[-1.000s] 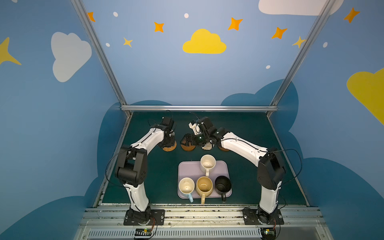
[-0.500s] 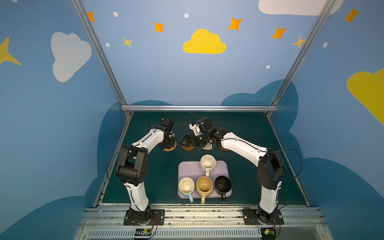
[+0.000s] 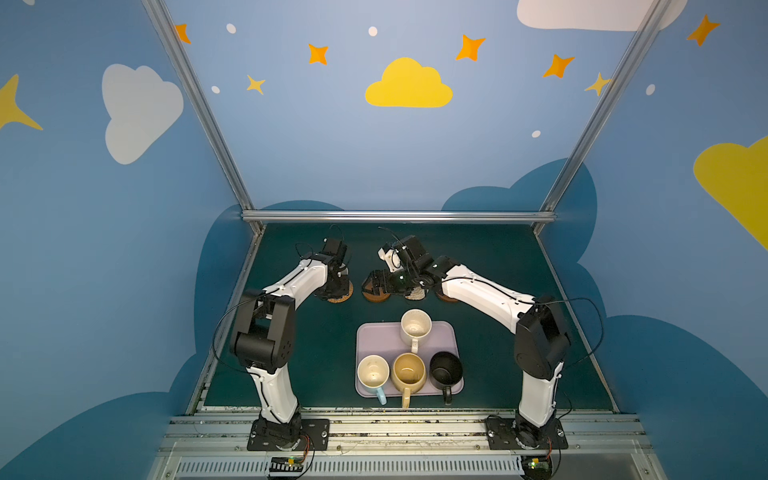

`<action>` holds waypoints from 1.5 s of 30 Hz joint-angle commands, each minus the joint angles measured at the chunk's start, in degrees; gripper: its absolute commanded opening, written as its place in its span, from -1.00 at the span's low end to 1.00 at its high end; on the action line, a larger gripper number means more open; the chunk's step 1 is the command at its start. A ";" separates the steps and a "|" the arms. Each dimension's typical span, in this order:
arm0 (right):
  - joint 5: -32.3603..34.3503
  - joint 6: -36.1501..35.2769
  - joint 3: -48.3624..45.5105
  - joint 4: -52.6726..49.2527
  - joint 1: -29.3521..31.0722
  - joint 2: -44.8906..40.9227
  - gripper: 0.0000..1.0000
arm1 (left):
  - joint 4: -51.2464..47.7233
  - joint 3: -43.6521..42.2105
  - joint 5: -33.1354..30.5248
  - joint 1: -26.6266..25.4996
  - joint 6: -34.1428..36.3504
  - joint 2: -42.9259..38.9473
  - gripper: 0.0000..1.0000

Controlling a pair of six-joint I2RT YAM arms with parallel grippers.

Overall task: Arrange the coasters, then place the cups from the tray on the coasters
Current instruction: 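Lower the lilac mug onto the rattan coaster and open the left gripper, then raise the left gripper from the mug while both grippers move back over the tray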

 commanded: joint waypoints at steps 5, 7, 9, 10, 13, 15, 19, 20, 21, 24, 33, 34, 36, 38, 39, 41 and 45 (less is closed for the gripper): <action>-0.43 -0.45 -0.55 0.19 0.34 0.78 0.83 | -0.49 -0.07 0.63 -0.06 -0.64 -0.19 -0.88; -0.42 -0.60 -0.27 0.08 0.38 0.94 0.83 | -0.55 0.01 0.71 -0.12 -0.84 -0.10 -0.84; -0.41 -0.62 -0.10 -0.09 0.38 1.00 0.83 | -1.00 0.28 0.71 -0.10 -1.00 -0.14 -0.79; -0.43 -0.61 -0.05 -0.10 0.39 1.07 0.83 | -1.01 0.24 0.56 -0.11 -1.22 -0.29 -0.76; -0.59 -0.46 -0.01 -0.15 0.40 1.16 0.83 | -1.00 0.02 -0.16 -0.06 -1.38 -0.68 -0.62; -0.77 -0.53 -0.01 -0.18 0.45 1.16 0.83 | -1.39 0.23 -0.39 -0.08 -1.09 -0.72 -0.57; -0.71 -0.51 0.04 -0.20 0.41 1.10 0.83 | -1.65 0.22 -0.52 -0.10 -1.25 -1.39 -0.35; -0.77 -0.53 0.08 -0.18 0.40 1.14 0.83 | -1.31 0.02 -0.52 -0.10 -1.18 -1.68 -0.29; -0.75 -0.53 0.08 -0.18 0.38 1.16 0.83 | -1.27 0.02 -0.50 -0.12 -1.15 -1.81 -0.27; -0.77 -0.53 0.35 -0.36 0.50 1.21 0.83 | -1.48 0.11 -0.95 -0.10 -0.99 -2.08 -0.25; 1.66 -2.93 0.96 -2.52 0.45 -0.63 0.83 | -2.37 0.58 -1.08 -0.12 -1.86 -5.05 0.15; 2.13 -3.45 1.05 -2.94 0.43 -0.96 0.83 | -2.76 0.83 -0.71 -0.09 -1.69 -5.65 0.33; 3.20 -4.25 1.00 -3.64 0.50 -1.74 0.83 | -3.87 1.54 -0.36 -0.10 -1.83 -6.79 0.55; 4.33 -4.79 0.68 -4.25 0.43 -2.71 0.83 | -4.65 1.86 0.13 -0.12 -1.97 -8.09 0.72; 4.69 -4.88 0.55 -4.53 0.46 -3.15 0.83 | -4.98 2.00 0.42 -0.10 -2.14 -8.67 0.79; 5.57 -5.19 0.02 -5.00 0.45 -4.29 0.83 | -5.73 2.19 0.93 -0.11 -2.79 -9.92 0.95; 7.23 -5.83 -1.27 -5.98 0.66 -7.32 0.83 | -6.38 2.14 3.06 -0.11 -3.78 -13.07 0.99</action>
